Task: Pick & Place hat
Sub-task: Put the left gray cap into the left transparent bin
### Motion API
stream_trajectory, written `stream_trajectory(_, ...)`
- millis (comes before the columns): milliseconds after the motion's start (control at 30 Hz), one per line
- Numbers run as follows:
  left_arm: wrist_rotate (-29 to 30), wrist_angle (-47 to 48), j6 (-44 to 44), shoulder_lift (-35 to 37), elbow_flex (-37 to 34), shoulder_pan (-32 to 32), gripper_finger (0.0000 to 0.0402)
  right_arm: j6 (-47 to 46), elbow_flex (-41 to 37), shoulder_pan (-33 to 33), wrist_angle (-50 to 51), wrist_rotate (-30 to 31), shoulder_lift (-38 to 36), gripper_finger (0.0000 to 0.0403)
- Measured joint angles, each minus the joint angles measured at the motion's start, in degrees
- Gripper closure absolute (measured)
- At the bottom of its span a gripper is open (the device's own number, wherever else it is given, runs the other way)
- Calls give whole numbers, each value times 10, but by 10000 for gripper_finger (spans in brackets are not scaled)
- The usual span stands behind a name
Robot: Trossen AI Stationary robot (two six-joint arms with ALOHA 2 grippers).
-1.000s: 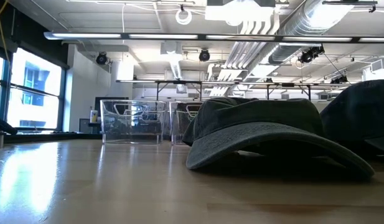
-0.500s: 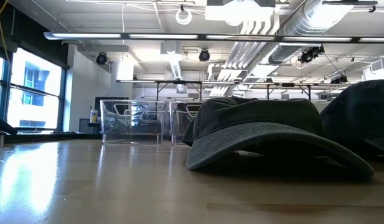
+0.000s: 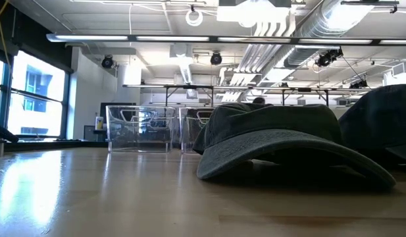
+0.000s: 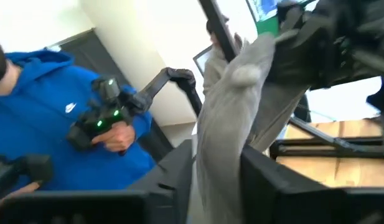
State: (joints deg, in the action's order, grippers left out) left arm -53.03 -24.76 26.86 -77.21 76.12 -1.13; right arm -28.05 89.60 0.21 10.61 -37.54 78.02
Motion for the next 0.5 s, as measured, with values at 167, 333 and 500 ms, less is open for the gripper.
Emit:
stream_trajectory(167,38,62,-25,0,0,0,398,17,-1,6,-2,6,15,190)
stream_trajectory(333,89,138,-85,0,0,0,398,44,-1,15,-40,-33,49,146)
stream_trajectory(500,103,146,-88,0,0,0,397,11,-1,12,-93,-78,61,150)
